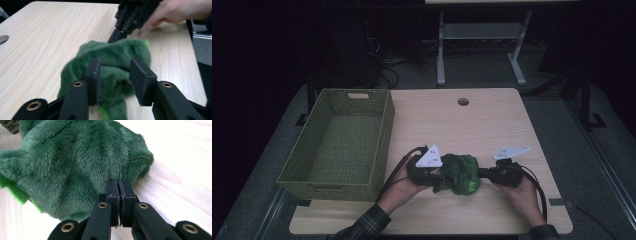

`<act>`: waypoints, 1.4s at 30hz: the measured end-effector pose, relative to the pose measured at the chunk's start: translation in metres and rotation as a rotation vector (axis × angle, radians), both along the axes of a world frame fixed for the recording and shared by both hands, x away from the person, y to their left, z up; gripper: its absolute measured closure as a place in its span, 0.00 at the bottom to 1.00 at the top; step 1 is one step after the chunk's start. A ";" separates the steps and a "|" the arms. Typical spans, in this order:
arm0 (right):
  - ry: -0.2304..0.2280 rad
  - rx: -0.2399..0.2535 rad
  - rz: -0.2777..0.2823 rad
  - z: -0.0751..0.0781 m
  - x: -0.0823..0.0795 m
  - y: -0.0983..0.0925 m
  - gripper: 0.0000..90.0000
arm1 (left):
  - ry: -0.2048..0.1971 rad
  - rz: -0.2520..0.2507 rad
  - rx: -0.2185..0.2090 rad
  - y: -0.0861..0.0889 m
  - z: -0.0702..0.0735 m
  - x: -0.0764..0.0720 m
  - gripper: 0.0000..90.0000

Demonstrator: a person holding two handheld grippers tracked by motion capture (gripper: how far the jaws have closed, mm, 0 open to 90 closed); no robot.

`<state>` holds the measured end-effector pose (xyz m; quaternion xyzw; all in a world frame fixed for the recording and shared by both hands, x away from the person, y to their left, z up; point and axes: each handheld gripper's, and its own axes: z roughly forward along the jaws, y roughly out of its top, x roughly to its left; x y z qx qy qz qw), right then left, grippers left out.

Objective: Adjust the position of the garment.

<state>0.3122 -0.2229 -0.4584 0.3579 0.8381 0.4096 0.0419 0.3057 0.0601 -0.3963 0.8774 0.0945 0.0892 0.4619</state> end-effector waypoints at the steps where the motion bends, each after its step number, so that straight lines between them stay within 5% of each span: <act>1: -0.008 -0.004 0.004 0.000 0.000 0.000 0.97 | -0.002 -0.006 0.000 -0.004 0.001 0.002 0.67; 5: -0.011 0.002 0.009 0.001 -0.001 0.000 0.97 | 0.024 -0.053 -0.011 -0.020 0.000 0.003 0.65; 11: 0.001 0.008 0.005 0.001 -0.001 -0.001 0.97 | 0.093 -0.106 0.073 -0.029 -0.028 -0.001 0.59; 19: -0.002 0.020 0.004 0.000 0.000 -0.001 0.93 | 0.085 -0.138 0.147 -0.029 -0.044 -0.002 0.48; 28: -0.043 0.008 -0.077 0.005 -0.002 -0.015 0.48 | 0.054 -0.144 0.192 -0.034 -0.054 -0.003 0.48; 34: -0.057 -0.016 -0.178 0.001 -0.008 -0.035 0.23 | 0.017 -0.147 0.225 -0.037 -0.059 -0.007 0.47; 42: -0.058 -0.074 -0.284 -0.012 -0.013 -0.053 0.09 | -0.043 -0.140 0.268 -0.042 -0.064 -0.010 0.49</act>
